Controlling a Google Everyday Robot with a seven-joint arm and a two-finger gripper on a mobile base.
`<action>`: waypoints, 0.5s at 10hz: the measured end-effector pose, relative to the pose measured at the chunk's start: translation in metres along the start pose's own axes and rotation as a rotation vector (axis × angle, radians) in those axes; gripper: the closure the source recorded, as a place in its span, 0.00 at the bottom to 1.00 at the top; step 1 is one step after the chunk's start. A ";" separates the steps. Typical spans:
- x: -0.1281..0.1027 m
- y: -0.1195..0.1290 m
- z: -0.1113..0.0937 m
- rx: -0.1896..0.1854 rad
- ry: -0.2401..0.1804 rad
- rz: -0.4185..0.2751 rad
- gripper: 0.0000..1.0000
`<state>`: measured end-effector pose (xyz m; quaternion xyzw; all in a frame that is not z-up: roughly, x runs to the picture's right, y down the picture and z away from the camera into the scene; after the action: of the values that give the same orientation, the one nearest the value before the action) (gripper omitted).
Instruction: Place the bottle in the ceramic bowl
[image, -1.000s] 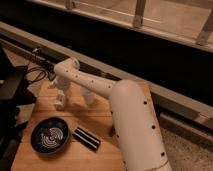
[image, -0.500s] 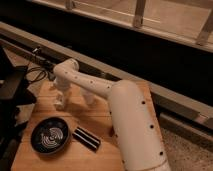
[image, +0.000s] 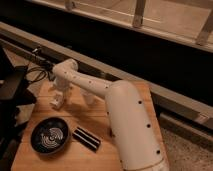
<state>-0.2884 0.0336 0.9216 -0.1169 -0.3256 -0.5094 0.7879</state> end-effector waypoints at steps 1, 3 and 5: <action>0.000 0.001 0.004 -0.013 -0.010 -0.004 0.20; -0.001 0.003 0.010 -0.028 -0.030 -0.006 0.20; -0.004 0.003 0.019 -0.051 -0.071 -0.016 0.20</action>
<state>-0.2940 0.0474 0.9337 -0.1524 -0.3411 -0.5195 0.7685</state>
